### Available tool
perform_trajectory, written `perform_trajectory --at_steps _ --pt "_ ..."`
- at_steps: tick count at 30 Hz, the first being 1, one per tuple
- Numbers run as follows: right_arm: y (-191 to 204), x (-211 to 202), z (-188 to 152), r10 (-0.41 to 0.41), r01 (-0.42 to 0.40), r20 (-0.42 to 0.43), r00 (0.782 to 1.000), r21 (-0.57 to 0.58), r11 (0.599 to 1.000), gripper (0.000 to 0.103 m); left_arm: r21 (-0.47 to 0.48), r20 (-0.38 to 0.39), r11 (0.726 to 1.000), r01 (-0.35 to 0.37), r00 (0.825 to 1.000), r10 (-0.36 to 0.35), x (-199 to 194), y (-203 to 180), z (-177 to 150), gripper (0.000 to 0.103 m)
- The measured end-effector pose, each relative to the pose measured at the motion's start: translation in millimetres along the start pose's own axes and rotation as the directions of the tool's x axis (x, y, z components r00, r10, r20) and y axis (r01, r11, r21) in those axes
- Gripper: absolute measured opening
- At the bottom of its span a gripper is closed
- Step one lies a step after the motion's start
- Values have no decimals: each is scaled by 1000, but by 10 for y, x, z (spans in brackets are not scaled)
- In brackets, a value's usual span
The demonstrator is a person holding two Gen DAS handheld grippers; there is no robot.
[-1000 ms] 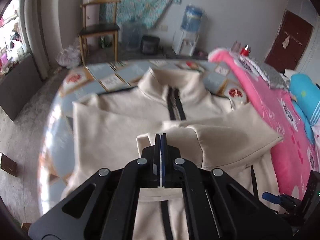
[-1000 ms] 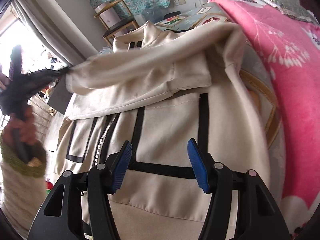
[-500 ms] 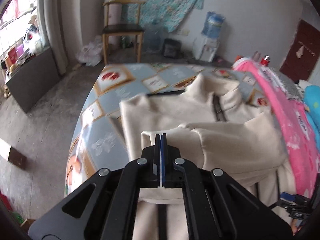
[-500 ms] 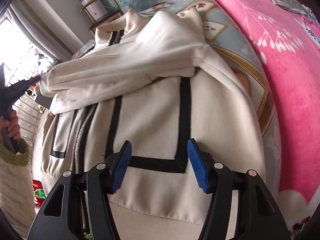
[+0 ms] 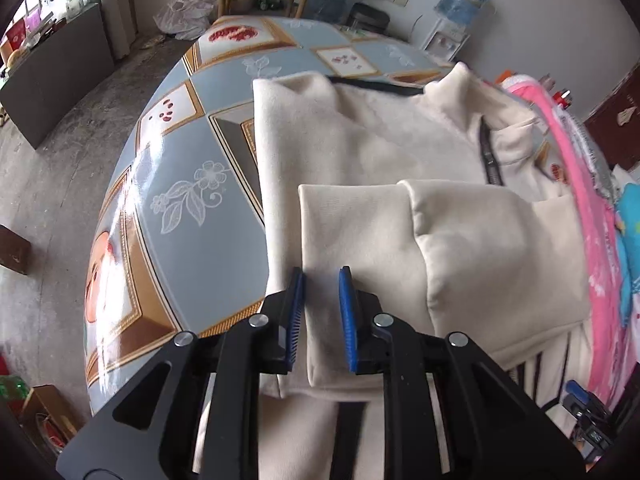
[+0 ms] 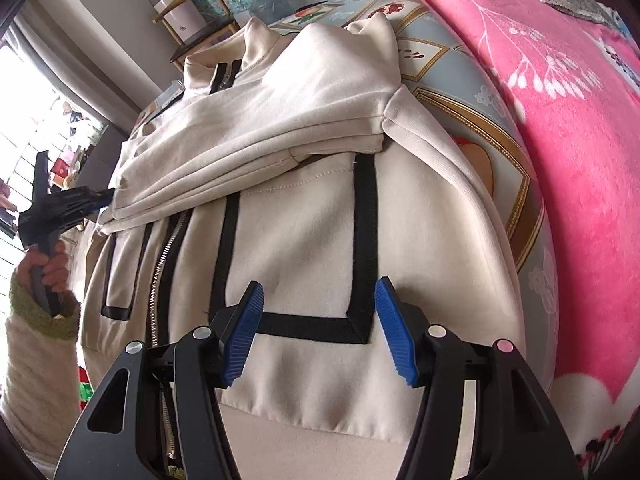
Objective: Fold large clothes
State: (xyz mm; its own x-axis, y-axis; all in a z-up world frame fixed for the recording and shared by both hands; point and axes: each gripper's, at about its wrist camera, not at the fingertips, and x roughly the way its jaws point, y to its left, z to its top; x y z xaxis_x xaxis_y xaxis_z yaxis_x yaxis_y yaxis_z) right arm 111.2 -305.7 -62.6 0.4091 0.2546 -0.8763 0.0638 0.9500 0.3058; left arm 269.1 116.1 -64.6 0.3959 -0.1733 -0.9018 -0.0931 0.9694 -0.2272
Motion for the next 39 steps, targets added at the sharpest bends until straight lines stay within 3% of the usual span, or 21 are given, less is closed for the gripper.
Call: perform_trajectory --at_steps 1,4,7,9,12,15,18,21,24,26,29,32,34,35,39 --pt "7 -16 -12 -3 4 3 1000 -1 1000 57 22 16 999 -33 999 33 -13 -39 11 5" --pt "-23 -76 -32 -17 17 12 1000 5 1000 57 76 137 995 -60 989 49 -342 -224 63 3" --pt "-92 -93 -13 -31 31 9 999 18 999 57 133 286 989 -60 958 20 -856 -434 104 3" --pt "-117 -148 32 -46 46 23 999 15 999 57 162 328 981 -102 944 44 -972 -495 109 3" --pt "-141 -329 204 -33 33 77 996 1 999 57 168 245 972 -164 962 120 -639 -368 105 4" --pt "-192 -491 587 -20 20 134 991 -1 1000 57 158 151 973 -168 978 144 -262 -198 21 4" --pt "-332 -445 1080 28 -35 160 987 41 999 57 158 140 972 -173 979 151 -151 -155 -71 4" --pt "-486 -136 1587 52 -64 137 989 82 995 57 169 144 965 -201 974 177 -86 -170 -109 4" --pt "-592 265 1949 -34 25 84 996 103 994 57 172 146 963 -209 972 185 -58 -168 -129 4" --pt "-680 514 2109 -28 22 48 998 129 991 57 175 148 961 -213 971 188 -40 -176 -133 4" --pt "-645 646 2213 -22 15 60 998 106 994 57 183 152 958 -220 969 193 -16 -180 -140 5" --pt "-503 768 2259 -9 8 32 999 52 999 34 185 153 957 -225 968 199 -10 -191 -143 5" --pt "-420 844 2259 -63 63 19 998 2 998 11 184 154 956 -228 967 201 -8 -194 -142 5" --pt "-347 842 2247 -112 113 33 993 -37 993 6 183 156 957 -227 967 200 -10 -194 -140 5" --pt "-227 481 2145 -163 172 161 973 -39 984 5 174 199 951 -256 955 221 -79 -194 -124 4"
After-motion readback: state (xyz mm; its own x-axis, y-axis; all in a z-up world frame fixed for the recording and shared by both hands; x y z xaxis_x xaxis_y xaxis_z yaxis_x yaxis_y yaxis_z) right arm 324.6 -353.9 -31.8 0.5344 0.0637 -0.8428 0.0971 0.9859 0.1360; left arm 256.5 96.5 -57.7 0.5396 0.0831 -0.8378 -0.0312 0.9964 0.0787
